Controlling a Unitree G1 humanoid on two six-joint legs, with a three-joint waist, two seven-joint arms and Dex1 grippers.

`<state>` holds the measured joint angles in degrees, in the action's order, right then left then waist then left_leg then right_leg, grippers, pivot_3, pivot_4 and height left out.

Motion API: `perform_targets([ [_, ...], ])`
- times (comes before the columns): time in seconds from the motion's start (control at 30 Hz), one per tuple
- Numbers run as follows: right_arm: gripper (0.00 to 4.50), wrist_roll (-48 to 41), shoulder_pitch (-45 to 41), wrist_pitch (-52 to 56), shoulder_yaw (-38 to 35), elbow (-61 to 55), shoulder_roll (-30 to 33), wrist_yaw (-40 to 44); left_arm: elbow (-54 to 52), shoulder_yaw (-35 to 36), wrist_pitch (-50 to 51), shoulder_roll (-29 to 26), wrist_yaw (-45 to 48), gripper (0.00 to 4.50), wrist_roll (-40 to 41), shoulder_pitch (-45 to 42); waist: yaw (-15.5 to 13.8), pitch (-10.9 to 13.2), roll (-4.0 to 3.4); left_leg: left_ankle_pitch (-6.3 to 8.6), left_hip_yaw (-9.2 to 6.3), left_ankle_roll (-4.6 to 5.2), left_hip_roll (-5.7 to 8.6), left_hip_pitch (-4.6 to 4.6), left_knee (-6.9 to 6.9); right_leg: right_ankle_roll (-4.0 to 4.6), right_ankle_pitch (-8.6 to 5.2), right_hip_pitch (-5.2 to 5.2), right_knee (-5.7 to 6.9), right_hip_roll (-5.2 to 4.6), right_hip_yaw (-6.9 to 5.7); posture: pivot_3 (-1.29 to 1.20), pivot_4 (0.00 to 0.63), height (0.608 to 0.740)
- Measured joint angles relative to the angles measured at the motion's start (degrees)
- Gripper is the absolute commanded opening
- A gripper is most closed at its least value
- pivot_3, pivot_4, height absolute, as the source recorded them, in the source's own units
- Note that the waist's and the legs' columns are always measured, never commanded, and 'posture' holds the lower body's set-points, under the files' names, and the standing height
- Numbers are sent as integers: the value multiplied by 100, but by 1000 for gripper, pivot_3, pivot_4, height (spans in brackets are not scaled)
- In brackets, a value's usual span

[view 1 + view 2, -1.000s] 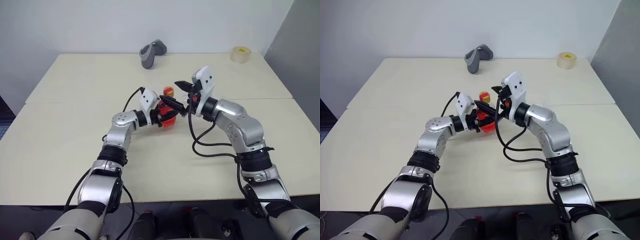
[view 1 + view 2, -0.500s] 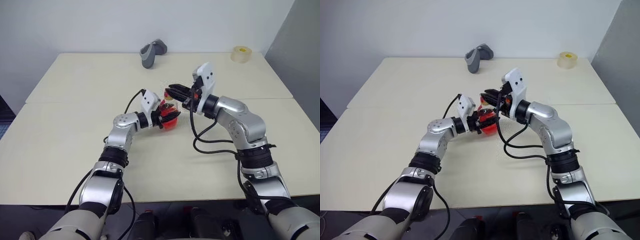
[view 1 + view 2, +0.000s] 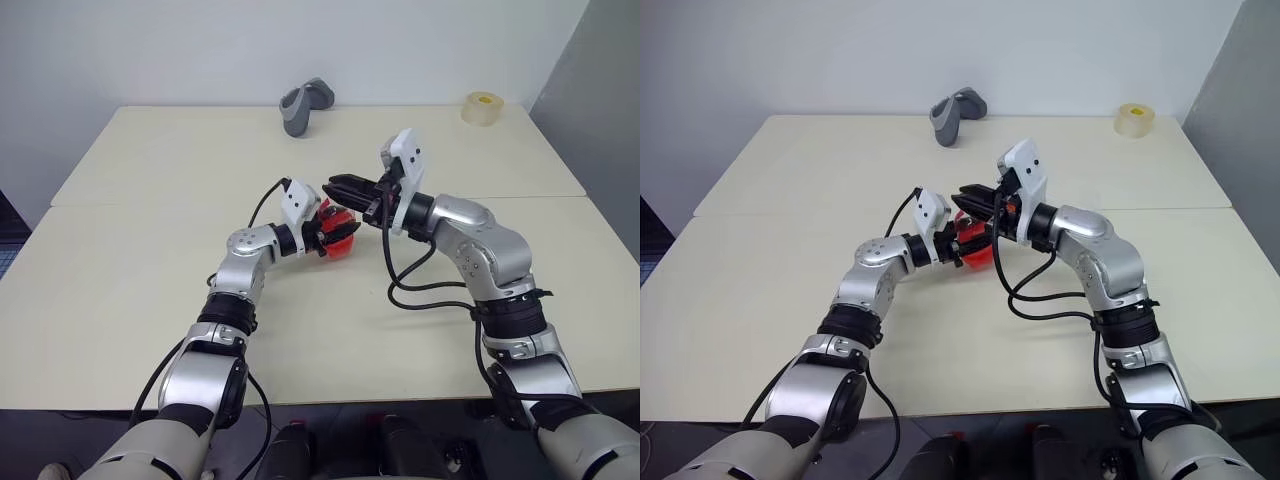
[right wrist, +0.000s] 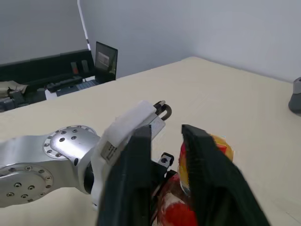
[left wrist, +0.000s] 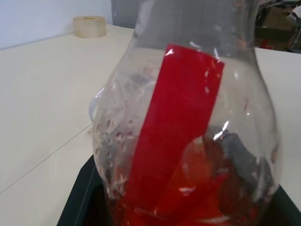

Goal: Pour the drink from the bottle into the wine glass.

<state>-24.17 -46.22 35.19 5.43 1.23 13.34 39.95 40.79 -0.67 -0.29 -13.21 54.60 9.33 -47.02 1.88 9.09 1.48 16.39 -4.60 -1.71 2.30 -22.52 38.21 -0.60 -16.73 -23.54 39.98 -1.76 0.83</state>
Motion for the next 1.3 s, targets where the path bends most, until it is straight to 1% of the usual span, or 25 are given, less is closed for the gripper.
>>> perform_targets([
  [0.2, 4068, 9, -36, 16, -62, 21, 11, -9, 0, 1, -1, -2, 5, 1976, 3, -5, 0, 0, 0, 0, 0, 0, 0, 0, -1, 0, 0, -1, 0, 0, 0, 0, 150, 740],
  [0.23, 4361, 39, -58, -7, -62, 43, 14, -12, 0, 1, -1, -4, 5, 1976, 3, -10, 0, 0, 0, 0, 0, 0, 0, 0, 0, 0, 0, -1, 0, 0, 0, 0, 150, 740],
  [0.27, 4500, 54, -79, -41, -61, 85, 15, -9, 0, 1, -1, -3, 5, 1976, 3, -18, 0, 0, 0, 0, 0, 0, 0, 0, 0, 0, 0, -1, 0, 0, 0, 0, 150, 740],
  [0.7, 4500, 214, -238, -287, -60, 593, -56, 8, 0, 4, -6, 14, 43, 1976, 16, -91, 2, 0, 0, 0, 0, 0, 0, -1, 0, 0, 0, -2, 0, 0, 0, 0, 150, 740],
  [0.8, 3911, 252, -261, -336, -66, 658, -97, 8, 0, 2, -6, 14, 97, 1976, 16, -91, 2, 0, 0, 0, 1, 0, 0, -1, 0, 0, 0, -2, 0, 0, 1, 0, 150, 740],
  [1.03, 1403, 270, -277, -331, -93, 742, -118, 9, -28, -2, -15, 15, 126, 1965, 42, -87, 1, 0, 0, 0, 1, -1, 0, -2, 1, 0, 0, -2, 0, 0, 0, 0, 150, 740],
  [1.07, 1263, 269, -277, -332, -98, 742, -120, 9, -40, -4, -15, 15, 125, 1938, 43, -83, 3, 0, 0, 0, 1, -1, 0, -2, 0, 0, 0, -2, 0, 0, 1, 0, 150, 740],
  [1.23, 1264, 255, -276, -329, -97, 742, -142, 140, -475, -16, 40, -11, 131, 1692, 86, 196, 12, 0, -1, 0, 1, -1, 0, -3, -1, 0, 0, -6, 2, 0, 2, 0, 150, 740],
  [1.3, 1264, 206, -273, -275, -80, 687, -153, 251, -943, -39, 273, -97, 182, 1583, 153, 418, 18, 1, -1, 0, 2, -1, -1, -4, -1, 1, 0, -8, 2, 0, 5, 0, 150, 740],
])
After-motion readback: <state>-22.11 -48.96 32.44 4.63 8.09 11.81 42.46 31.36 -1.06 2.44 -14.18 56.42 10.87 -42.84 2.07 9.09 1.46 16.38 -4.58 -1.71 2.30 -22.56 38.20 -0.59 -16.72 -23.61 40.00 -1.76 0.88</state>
